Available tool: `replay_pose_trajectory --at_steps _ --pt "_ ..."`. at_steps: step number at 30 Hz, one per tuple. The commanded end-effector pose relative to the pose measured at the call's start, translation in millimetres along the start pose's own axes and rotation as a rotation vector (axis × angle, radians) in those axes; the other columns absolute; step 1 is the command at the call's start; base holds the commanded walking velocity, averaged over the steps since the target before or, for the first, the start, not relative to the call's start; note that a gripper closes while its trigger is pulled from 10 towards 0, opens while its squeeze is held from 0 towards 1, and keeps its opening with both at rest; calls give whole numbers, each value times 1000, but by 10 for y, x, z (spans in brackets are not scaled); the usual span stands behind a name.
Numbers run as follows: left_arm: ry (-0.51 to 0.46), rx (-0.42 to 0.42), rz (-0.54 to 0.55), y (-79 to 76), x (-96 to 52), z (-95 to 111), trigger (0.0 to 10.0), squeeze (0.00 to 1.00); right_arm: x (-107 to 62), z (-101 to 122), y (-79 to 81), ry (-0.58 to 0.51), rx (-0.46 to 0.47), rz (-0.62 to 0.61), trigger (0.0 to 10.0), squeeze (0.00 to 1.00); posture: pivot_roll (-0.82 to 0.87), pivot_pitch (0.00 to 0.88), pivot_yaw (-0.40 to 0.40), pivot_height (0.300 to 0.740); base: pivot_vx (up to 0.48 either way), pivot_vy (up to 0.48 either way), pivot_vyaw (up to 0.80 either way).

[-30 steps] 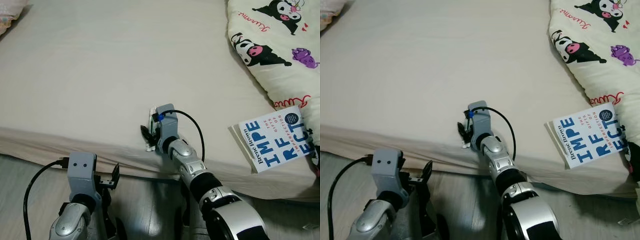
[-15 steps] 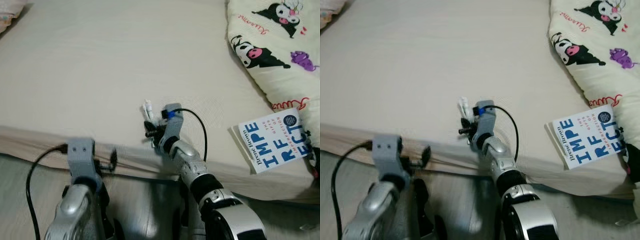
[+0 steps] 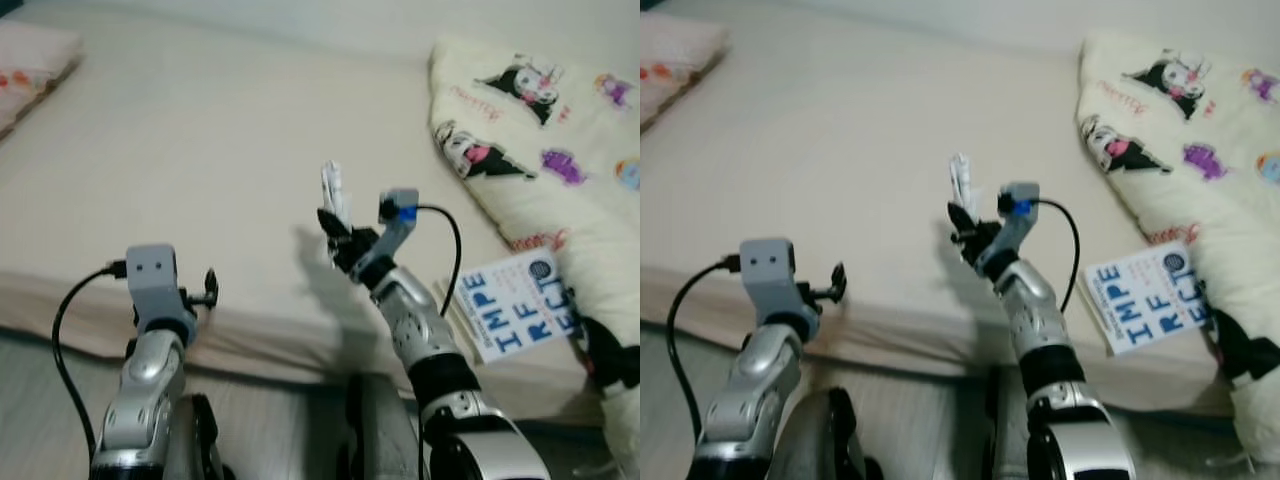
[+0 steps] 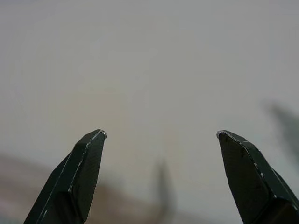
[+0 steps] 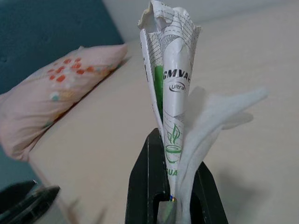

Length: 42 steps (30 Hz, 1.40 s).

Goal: Clean up the room

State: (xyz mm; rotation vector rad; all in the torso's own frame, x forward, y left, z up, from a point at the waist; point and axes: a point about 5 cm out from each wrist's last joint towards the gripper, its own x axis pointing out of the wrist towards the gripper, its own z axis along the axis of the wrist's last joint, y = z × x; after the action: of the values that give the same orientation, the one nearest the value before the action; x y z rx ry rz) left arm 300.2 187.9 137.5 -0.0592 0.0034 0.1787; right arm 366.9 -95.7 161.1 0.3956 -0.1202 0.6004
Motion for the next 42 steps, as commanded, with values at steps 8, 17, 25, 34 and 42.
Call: replay_pose_trajectory --at_steps 8,17,25,34,42 --pt "148 1 60 204 33 -444 10000 0 -430 -417 -234 154 -1 -83 0 0 -48 36 -74 600 0 0 0" --pt "296 -38 132 475 -108 -911 10000 0 -742 -698 -397 289 -25 -155 0 0 -42 0 -76 634 0 0 0" --pt "498 125 137 641 -409 -1453 10000 0 -969 -807 -542 362 -41 -217 0 0 -35 0 -85 678 -353 0 0" --pt "696 135 115 713 -798 -1865 10000 0 -1204 -1047 -602 483 -47 -293 0 0 -20 0 -81 723 0 0 0" --pt "886 122 139 700 -1141 -2135 10000 0 -1480 -1373 -529 701 -120 -307 10000 0 -19 0 -73 740 0 0 150"
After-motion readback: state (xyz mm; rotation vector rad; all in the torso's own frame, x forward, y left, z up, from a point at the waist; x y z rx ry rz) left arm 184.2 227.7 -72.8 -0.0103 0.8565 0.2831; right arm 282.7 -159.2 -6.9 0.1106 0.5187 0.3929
